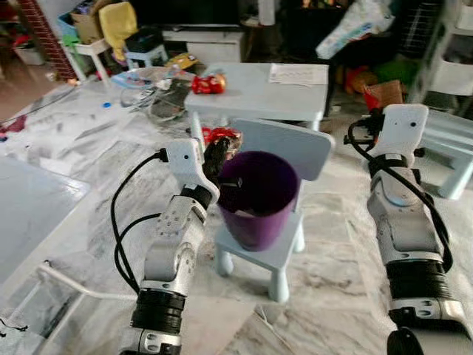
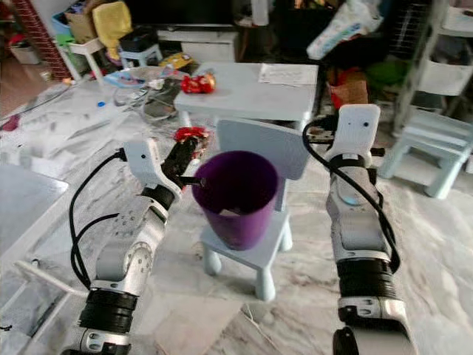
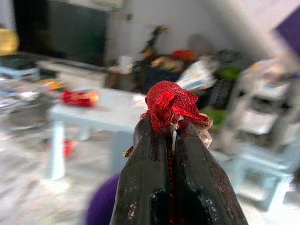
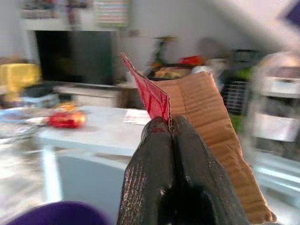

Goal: Picking trash to rubbish bin

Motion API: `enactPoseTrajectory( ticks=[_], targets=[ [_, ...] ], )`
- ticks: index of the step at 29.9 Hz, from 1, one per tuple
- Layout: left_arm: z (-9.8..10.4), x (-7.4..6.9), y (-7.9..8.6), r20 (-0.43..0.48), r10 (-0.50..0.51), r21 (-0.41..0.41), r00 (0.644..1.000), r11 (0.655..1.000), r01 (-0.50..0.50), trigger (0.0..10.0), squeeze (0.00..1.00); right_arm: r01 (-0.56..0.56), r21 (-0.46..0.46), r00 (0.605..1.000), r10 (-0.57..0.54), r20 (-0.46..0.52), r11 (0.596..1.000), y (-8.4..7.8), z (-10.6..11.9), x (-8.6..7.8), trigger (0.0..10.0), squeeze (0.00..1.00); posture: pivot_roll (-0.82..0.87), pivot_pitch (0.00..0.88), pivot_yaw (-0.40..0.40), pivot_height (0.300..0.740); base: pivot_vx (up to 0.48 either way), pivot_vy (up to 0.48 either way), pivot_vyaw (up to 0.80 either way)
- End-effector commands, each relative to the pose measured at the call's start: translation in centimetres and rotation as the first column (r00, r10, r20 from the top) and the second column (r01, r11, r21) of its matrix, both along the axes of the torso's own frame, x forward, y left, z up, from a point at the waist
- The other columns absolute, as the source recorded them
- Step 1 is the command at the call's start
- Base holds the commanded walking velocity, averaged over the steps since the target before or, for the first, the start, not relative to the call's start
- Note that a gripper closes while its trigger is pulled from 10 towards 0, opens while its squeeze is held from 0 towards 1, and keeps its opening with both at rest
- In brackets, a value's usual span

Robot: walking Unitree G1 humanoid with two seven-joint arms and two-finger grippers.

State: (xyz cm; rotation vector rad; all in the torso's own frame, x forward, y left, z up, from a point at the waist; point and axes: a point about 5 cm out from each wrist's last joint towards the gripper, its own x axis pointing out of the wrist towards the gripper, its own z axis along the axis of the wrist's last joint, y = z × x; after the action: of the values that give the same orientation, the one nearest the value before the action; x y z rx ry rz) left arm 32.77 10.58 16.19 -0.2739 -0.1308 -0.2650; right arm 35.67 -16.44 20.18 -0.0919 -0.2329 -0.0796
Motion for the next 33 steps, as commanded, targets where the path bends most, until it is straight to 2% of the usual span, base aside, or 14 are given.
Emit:
enactPoseTrajectory(
  ticks=[1,14,18,21,22,23,24,25,27,28,30,31,32,33],
  targets=[
    [0.2,0.0,-0.8,0.004,-0.018,-0.004,1.0,1.0,0.018,0.0,0.0,0.027,-0.012,1.0,-0.026,0.011,1.0,-1.0,0.3,-0.1,0.0,0.0,-0.08,0.051,0.086,0.74,0.428,0.0,0.0],
    [0.0,-0.1,-0.9,-0.009,-0.023,0.003,1.0,1.0,0.023,0.0,0.0,0.011,-0.013,1.0,-0.01,0.002,1.0,-0.6,0.0,-0.1,0.0,0.0,-0.08,0.052,0.086,0.74,0.405,0.0,0.0],
    [-0.4,-0.2,-0.8,-0.02,-0.023,0.011,1.0,1.0,0.023,0.0,0.0,-0.028,-0.01,0.999,0.028,-0.033,1.0,-0.1,-0.7,0.1,0.0,0.0,-0.07,0.051,0.088,0.74,0.354,0.0,0.0],
    [-1.1,-0.5,-0.4,-0.031,-0.009,0.028,0.999,1.0,0.01,0.0,0.0,-0.086,0.008,0.992,0.086,-0.087,0.996,1.0,-2.2,0.2,0.0,0.0,-0.07,0.052,0.09,0.74,0.0,0.0,0.0],
    [-1.6,-0.8,-0.2,-0.043,-0.004,0.05,0.999,0.999,0.006,0.9,0.0,-0.105,0.011,0.988,0.105,-0.11,0.994,1.4,-2.9,0.1,0.0,0.0,-0.06,0.052,0.089,0.74,0.0,0.0,0.0],
    [-2.0,-0.9,0.1,-0.05,0.001,0.07,0.999,0.998,0.002,3.2,0.0,-0.116,0.013,0.985,0.117,-0.127,0.993,1.6,-3.5,0.1,0.0,0.0,-0.06,0.053,0.089,0.74,0.0,0.0,0.0],
    [-2.4,-1.3,0.4,-0.057,0.004,0.081,0.998,0.997,0.0,3.9,0.0,-0.128,0.018,0.98,0.129,-0.152,0.992,1.9,-4.2,0.0,0.0,0.0,-0.05,0.053,0.089,0.74,0.0,0.0,0.0],
    [-3.1,-1.9,1.0,-0.069,0.013,0.102,0.998,0.995,-0.006,2.5,0.0,-0.148,0.024,0.971,0.15,-0.183,0.989,2.3,-5.3,-0.1,0.0,0.0,-0.05,0.056,0.089,0.74,0.0,0.0,0.0],
    [-3.4,-2.2,1.4,-0.075,0.022,0.119,0.997,0.993,-0.013,2.5,0.0,-0.159,0.024,0.968,0.16,-0.193,0.987,2.5,-5.7,-0.2,0.0,0.0,-0.04,0.058,0.09,0.74,0.0,0.0,0.0],
    [-4.0,-2.8,2.0,-0.085,0.032,0.14,0.996,0.99,-0.02,1.6,0.0,-0.189,0.031,0.96,0.191,-0.204,0.982,3.0,-6.2,-0.4,0.0,0.0,-0.03,0.061,0.092,0.74,0.0,0.0,0.0],
    [-4.8,-3.5,2.7,-0.102,0.054,0.174,0.993,0.984,-0.036,1.3,0.0,-0.238,0.036,0.946,0.24,-0.217,0.971,3.8,-6.8,-0.6,0.0,0.0,-0.03,0.061,0.093,0.74,0.0,0.0,0.0],
    [-5.3,-4.0,3.3,-0.119,0.07,0.187,0.99,0.981,-0.047,0.0,0.0,-0.278,0.044,0.932,0.28,-0.228,0.96,4.5,-7.2,-0.8,0.0,0.0,-0.02,0.063,0.095,0.74,0.0,0.0,0.0],
    [-5.3,-4.0,3.3,-0.119,0.07,0.187,0.99,0.981,-0.047,0.0,0.0,-0.278,0.044,0.932,0.28,-0.228,0.96,4.5,-7.2,-0.8,0.0,0.0,-0.02,0.063,0.095,0.74,0.0,0.0,0.0],
    [-5.9,-4.7,3.9,-0.132,0.086,0.211,0.987,0.976,-0.057,0.0,0.0,-0.323,0.066,0.91,0.329,-0.251,0.944,5.2,-7.9,-1.0,0.0,0.0,-0.01,0.066,0.097,0.74,0.0,0.0,0.0]
  ],
)
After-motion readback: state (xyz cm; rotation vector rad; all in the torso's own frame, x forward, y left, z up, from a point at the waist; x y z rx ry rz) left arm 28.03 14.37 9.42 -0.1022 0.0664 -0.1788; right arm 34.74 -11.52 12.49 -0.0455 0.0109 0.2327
